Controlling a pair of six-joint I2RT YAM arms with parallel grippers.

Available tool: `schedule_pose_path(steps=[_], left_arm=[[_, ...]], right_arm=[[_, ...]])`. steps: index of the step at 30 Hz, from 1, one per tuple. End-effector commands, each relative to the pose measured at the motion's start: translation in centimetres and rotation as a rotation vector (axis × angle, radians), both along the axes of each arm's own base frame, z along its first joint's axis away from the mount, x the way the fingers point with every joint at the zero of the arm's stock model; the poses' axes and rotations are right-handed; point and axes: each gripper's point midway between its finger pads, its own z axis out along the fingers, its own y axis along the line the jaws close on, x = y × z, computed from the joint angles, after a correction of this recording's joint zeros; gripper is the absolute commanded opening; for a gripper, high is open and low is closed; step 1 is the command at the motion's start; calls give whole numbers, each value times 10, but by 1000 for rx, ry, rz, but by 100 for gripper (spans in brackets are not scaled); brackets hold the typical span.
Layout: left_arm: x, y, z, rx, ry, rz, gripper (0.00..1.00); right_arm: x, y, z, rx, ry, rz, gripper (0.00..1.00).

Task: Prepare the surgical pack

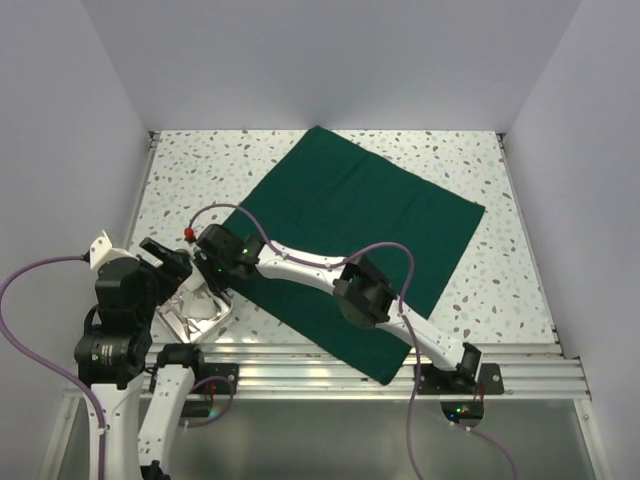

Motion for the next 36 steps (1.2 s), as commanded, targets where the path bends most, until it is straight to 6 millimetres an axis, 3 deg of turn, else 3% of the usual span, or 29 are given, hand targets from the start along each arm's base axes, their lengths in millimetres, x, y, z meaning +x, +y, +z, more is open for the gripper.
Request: schedule_pose_path(steps=[1,5,7,9,10,13,22,25,31,34,35,36], left_arm=[[6,-5,3,6,-39,-39,84],[6,-6,5,4,-56,-49,84],[7,-7,7,5,-63,-52,85],[7,-7,12,7,-75,-56,85],[7,-8,12,6,-75,-59,85],[6,-9,18,7,-87,-66,85],[3,-11,24,6,-99,-79,85],[2,-11,25,5,-105,-80,85],[3,-10,28,5,-107,-75,85],[4,-9,31,13,-101,-70,87],[4,-9,30,12,-98,-73,87],[6,-10,30,12,-90,-77,87]], right_arm=[[7,2,-5,-24,-41,-22,33],[3,4,-10,-36,-59,-18,31],[5,5,-7,-34,-73,-24,21],[3,8,4,-10,-64,-31,2],[3,9,8,0,-61,-36,0],[-2,16,38,80,-38,-45,0],[8,11,86,129,-88,-106,0],[14,3,98,124,-125,-135,0],[26,-15,143,146,-181,-197,0],[37,-33,164,153,-203,-257,0],[42,-42,159,133,-204,-298,0],[47,-52,173,148,-210,-327,0]])
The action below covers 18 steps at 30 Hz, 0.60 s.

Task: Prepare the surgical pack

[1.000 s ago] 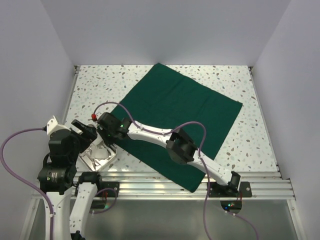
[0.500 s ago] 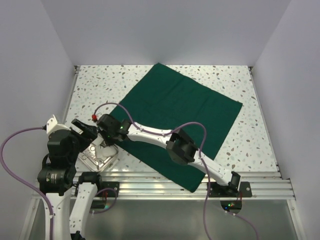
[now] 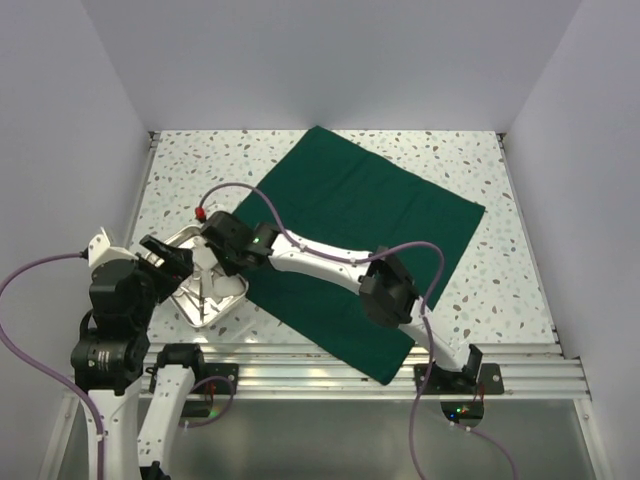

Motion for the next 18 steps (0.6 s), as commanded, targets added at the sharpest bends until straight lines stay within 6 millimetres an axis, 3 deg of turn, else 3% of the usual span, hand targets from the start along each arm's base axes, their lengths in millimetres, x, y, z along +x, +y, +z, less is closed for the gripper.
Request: schedule_pose_path(steps=[1,2,4,5,7,8,9,15,16,18], left_arm=[[6,-1,12,22,-19,-23,87],[7,-2,12,19,-20,-27,87],[9,-5,9,11,-18,-45,87],[10,-6,9,9,-25,-49,87],[12,-10,5,2,-19,-71,87],[16,-12,0,5,-9,-88,87],[18,-15,-4,1,3,-105,87],[36,-34,-31,-48,68,-210,86],[40,-35,-31,-51,59,-219,86],[47,-40,-40,-67,79,-245,86]], right_arm=[[33,-22,116,199,-108,-158,0],[36,-32,106,175,-98,-194,0],[48,-50,117,192,-102,-245,0],[50,-60,109,174,-90,-272,0],[60,-79,119,182,-104,-312,0],[68,-94,107,155,-104,-340,0],[66,-98,105,148,-98,-343,0],[101,-178,91,81,-124,-485,0],[102,-192,77,39,-123,-491,0],[111,-215,78,38,-120,-528,0]])
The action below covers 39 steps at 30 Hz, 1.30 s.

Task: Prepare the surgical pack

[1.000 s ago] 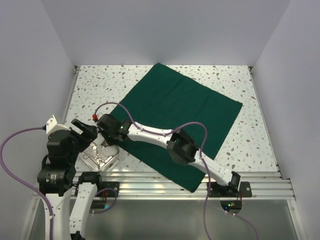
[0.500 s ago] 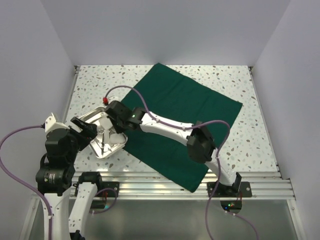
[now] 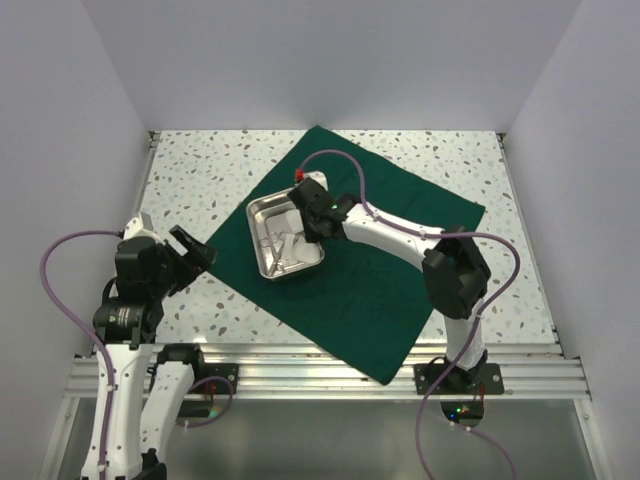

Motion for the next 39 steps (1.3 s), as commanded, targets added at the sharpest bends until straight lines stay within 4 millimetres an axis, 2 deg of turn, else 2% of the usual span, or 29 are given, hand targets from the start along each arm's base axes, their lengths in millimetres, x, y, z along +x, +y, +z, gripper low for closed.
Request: schedule_pose_path(steps=[1,3,4,6,7,8,10,13,15,17,18,19,22,25,27,28,31,35,36,37,38,39], left_arm=[[22,-14,5,-23,-75,-91,85],[31,-18,-2,-41,-58,-110,85],[38,-19,-1,-49,-72,-111,84],[48,-22,-12,-63,-44,-122,84],[56,-23,-13,-63,-60,-129,84],[61,-24,-21,-66,-32,-131,84],[69,-26,-30,-66,-7,-142,83],[73,-45,-67,-56,158,-201,83],[72,-64,-73,-79,208,-250,82],[71,-74,-84,-89,255,-263,80],[71,-80,-85,-116,276,-268,80],[73,-83,-90,-122,297,-271,73],[77,-86,-98,-112,342,-270,65],[85,-85,-95,-98,367,-257,61],[90,-91,-96,-116,381,-281,59],[95,-94,-104,-119,403,-288,58],[94,-94,-126,-112,501,-291,39],[97,-94,-142,-103,524,-306,32],[95,-91,-148,-88,550,-300,29],[95,-90,-157,-83,585,-305,20],[95,-89,-161,-76,601,-308,19],[92,-87,-167,-61,633,-316,17]], right_arm=[[23,-19,48,115,-121,-62,0],[30,-33,47,109,-129,-64,0],[29,-39,39,80,-128,-35,0],[31,-48,36,61,-135,-4,0],[30,-56,26,35,-138,14,0],[37,-66,25,37,-143,-5,0],[36,-80,13,45,-95,-36,0],[40,-99,0,18,-72,-43,0],[35,-106,-3,16,-41,-31,0],[31,-109,-4,29,-42,-23,0],[26,-111,-11,27,-35,-13,0],[25,-115,-12,14,-27,-19,0],[19,-121,-25,-26,15,-13,0],[12,-128,-37,-63,43,5,0],[9,-134,-41,-69,63,-2,0],[5,-135,-45,-60,83,-1,0],[-1,-142,-53,-75,137,-34,0],[-9,-146,-66,-88,171,-40,0],[-10,-148,-72,-105,184,-44,5],[-10,-151,-71,-122,201,-41,8],[-12,-151,-72,-136,219,-33,11],[-14,-151,-69,-145,240,-24,21]])
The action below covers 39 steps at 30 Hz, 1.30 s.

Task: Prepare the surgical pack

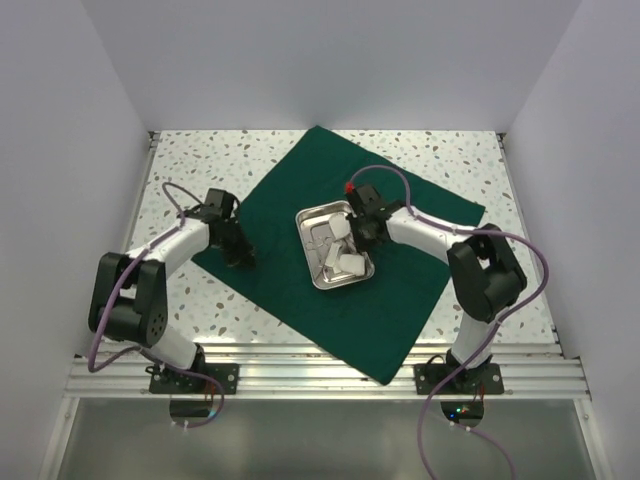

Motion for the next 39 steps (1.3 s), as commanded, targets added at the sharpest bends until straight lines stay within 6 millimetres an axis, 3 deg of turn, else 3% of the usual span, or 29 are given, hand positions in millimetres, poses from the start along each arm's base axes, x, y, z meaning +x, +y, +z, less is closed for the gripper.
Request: schedule_pose_path(steps=[1,3,5,9,13,17,21,24,28,30,34,39], left_arm=[[8,1,-11,26,43,-49,8],[9,4,-16,47,71,-63,0],[5,10,-27,72,121,-57,0],[-2,28,-42,85,205,-3,0],[-3,50,-54,105,267,36,0],[6,73,-59,205,274,28,0],[24,82,-58,250,256,-1,0],[39,81,-48,242,201,-20,0],[56,69,-24,180,101,-38,2],[57,65,-23,162,101,-43,3],[53,59,-21,128,101,-54,3],[51,56,-12,110,73,-57,3]], right_arm=[[-12,-10,-2,-57,93,11,29],[-13,-6,5,-41,105,16,43],[-13,-2,10,-18,110,21,48],[-6,7,21,-9,153,35,66],[6,11,15,-36,196,35,67],[16,20,15,-19,212,-2,62],[17,31,14,6,262,-10,54],[20,44,12,57,293,-31,48],[14,62,12,139,377,-103,24],[10,64,10,158,407,-171,20],[-1,67,10,206,460,-283,2],[-13,64,12,273,484,-521,0]])
